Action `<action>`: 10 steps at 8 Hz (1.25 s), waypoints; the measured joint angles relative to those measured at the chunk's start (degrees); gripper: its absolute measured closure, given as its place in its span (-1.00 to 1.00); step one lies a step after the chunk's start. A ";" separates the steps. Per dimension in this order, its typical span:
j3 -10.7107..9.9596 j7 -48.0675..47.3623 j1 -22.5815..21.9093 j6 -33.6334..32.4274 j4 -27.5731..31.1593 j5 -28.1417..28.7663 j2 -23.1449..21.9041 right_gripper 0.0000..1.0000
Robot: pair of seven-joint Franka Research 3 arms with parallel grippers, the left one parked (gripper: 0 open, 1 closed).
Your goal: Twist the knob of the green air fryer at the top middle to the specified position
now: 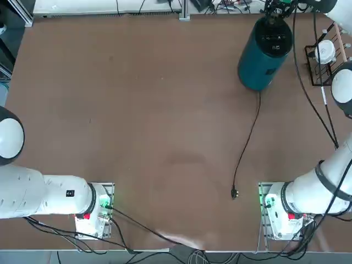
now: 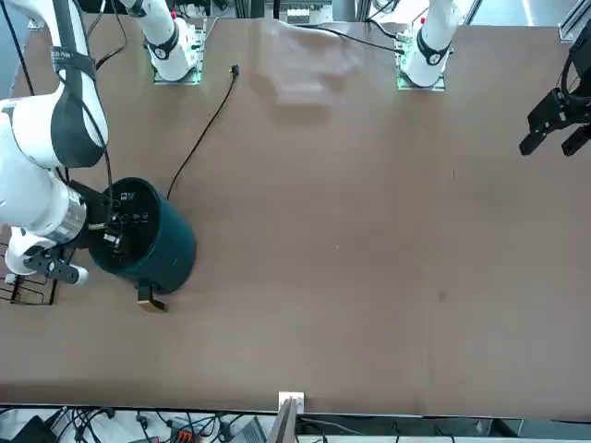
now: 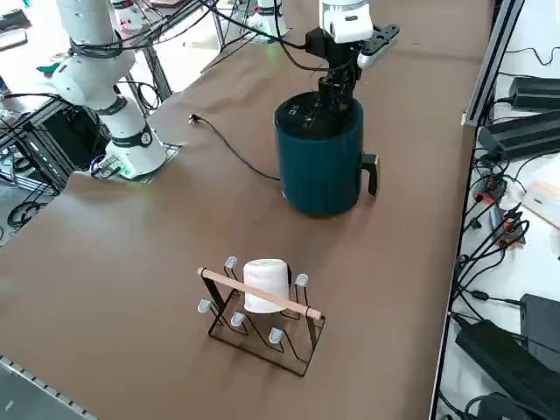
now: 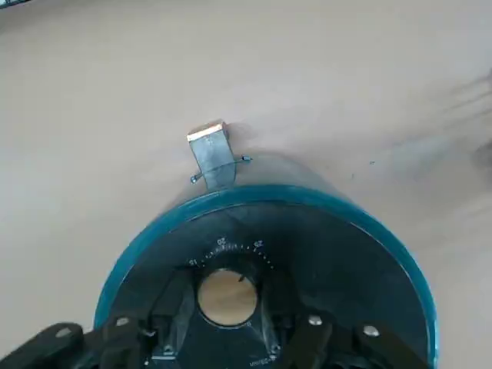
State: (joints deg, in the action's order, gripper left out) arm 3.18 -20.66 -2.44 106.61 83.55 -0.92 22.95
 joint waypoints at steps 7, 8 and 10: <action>-0.02 0.21 0.03 -0.09 -0.05 0.00 -0.04 0.08; -0.02 0.57 0.03 -0.12 -0.05 0.00 -0.04 0.08; -0.02 2.44 0.01 -0.13 -0.05 0.00 -0.04 0.08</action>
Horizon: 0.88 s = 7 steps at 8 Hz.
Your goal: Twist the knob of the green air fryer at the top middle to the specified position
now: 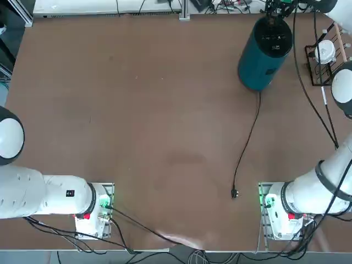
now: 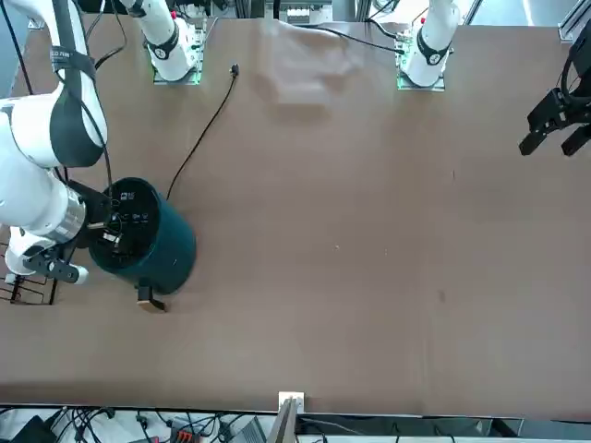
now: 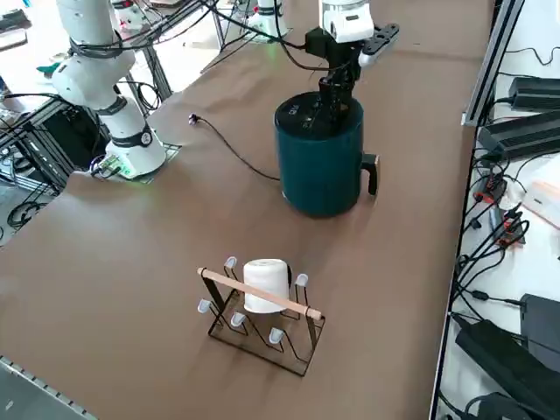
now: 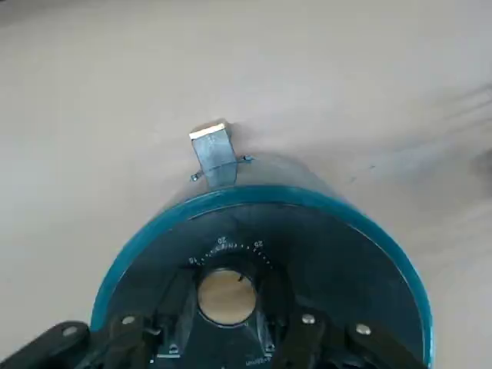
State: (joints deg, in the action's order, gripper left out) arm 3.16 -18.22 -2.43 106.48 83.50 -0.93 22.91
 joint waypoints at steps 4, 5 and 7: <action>0.00 6.73 0.00 -0.05 0.00 0.00 0.00 0.08; 0.00 8.89 0.00 -0.06 0.00 0.00 0.00 0.08; 0.00 14.36 0.02 -0.19 -0.01 0.08 -0.01 0.08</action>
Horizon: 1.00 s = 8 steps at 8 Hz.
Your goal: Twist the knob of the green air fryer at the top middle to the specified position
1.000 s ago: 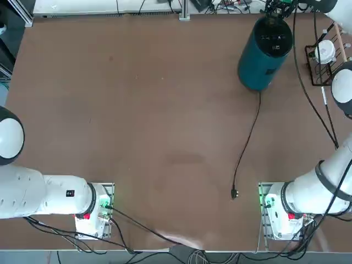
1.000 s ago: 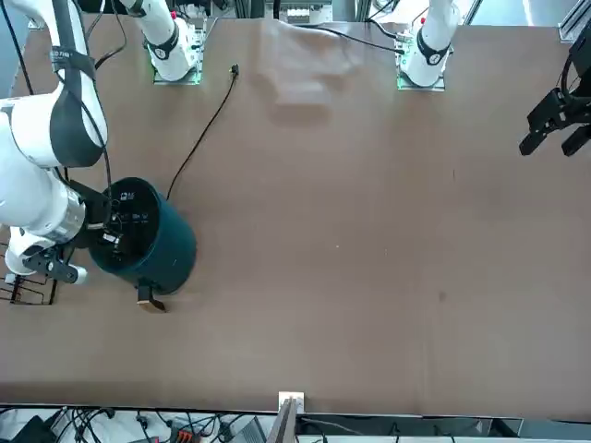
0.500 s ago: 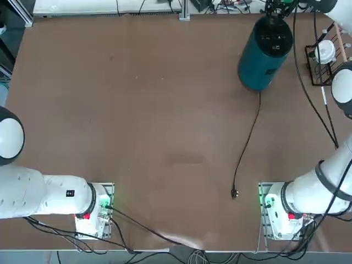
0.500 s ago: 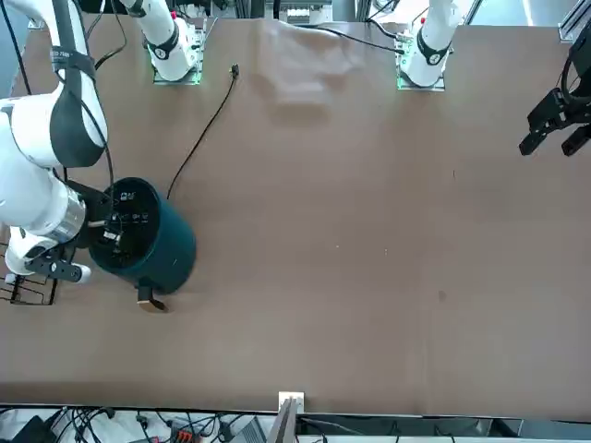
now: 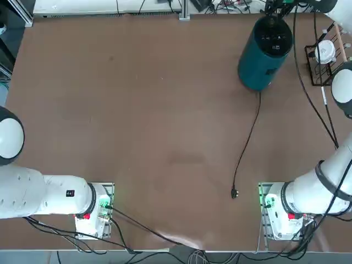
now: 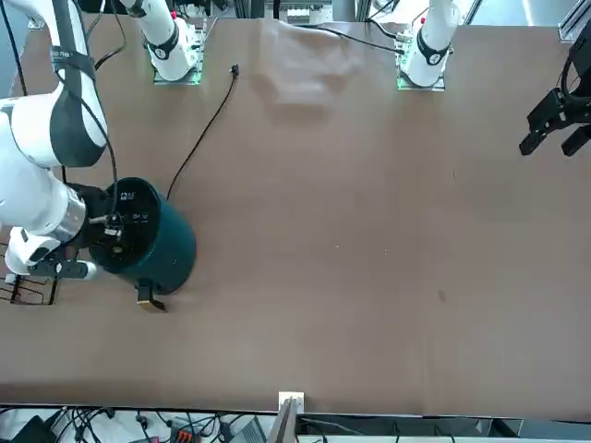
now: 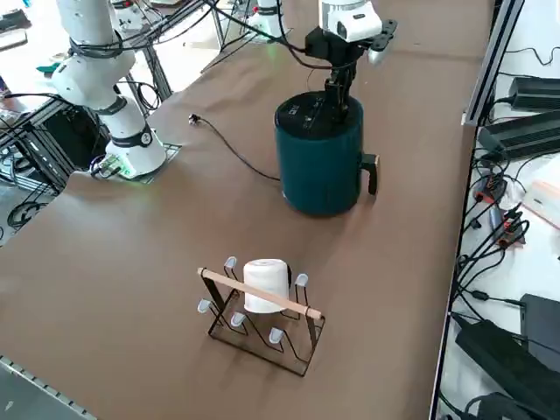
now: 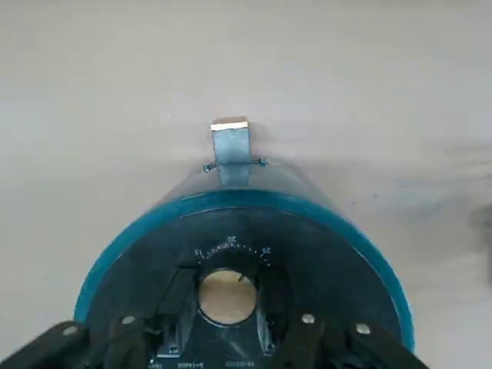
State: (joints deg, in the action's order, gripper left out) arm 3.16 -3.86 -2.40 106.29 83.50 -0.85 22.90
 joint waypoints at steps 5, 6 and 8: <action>-0.17 13.73 0.33 -0.38 -0.08 1.08 0.00 0.08; -0.17 16.14 0.33 -0.42 -0.09 1.08 0.00 0.08; -0.17 20.77 0.36 -0.62 -0.14 1.08 0.00 0.08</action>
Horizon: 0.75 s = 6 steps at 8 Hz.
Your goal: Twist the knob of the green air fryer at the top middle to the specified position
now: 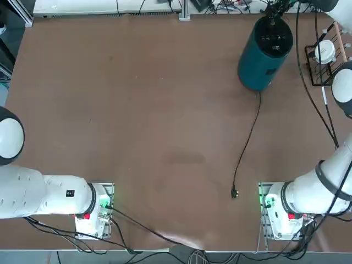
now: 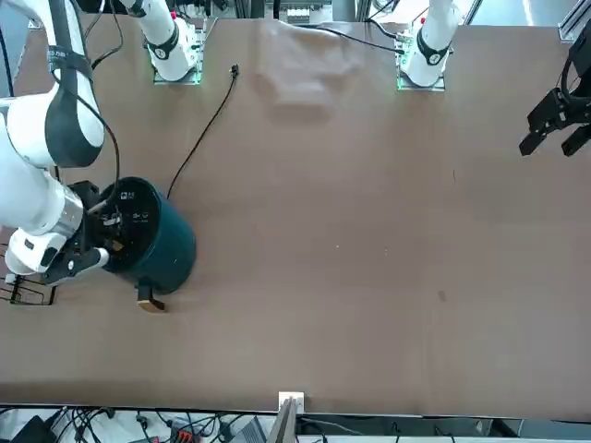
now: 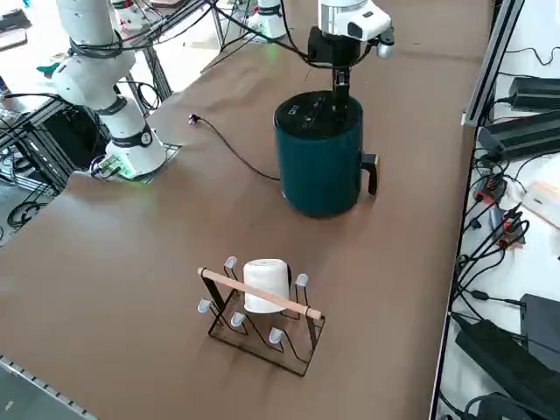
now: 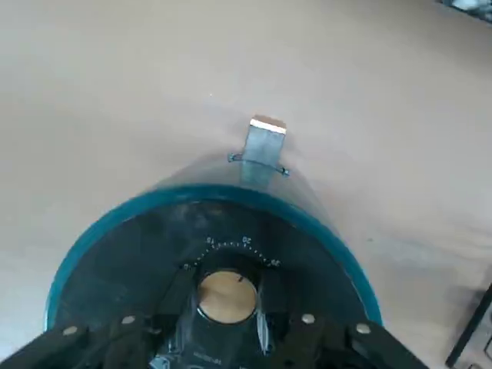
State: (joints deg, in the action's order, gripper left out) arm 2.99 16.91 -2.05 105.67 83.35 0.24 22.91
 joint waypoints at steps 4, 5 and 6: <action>-0.03 9.91 0.09 -0.15 -0.06 0.00 0.01 0.08; -0.03 12.65 0.14 -0.21 -0.07 0.00 0.01 0.08; -0.03 15.29 0.18 -0.24 -0.09 0.02 0.01 0.08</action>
State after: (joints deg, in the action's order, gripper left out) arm 2.96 32.20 -1.87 105.43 83.27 0.26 22.92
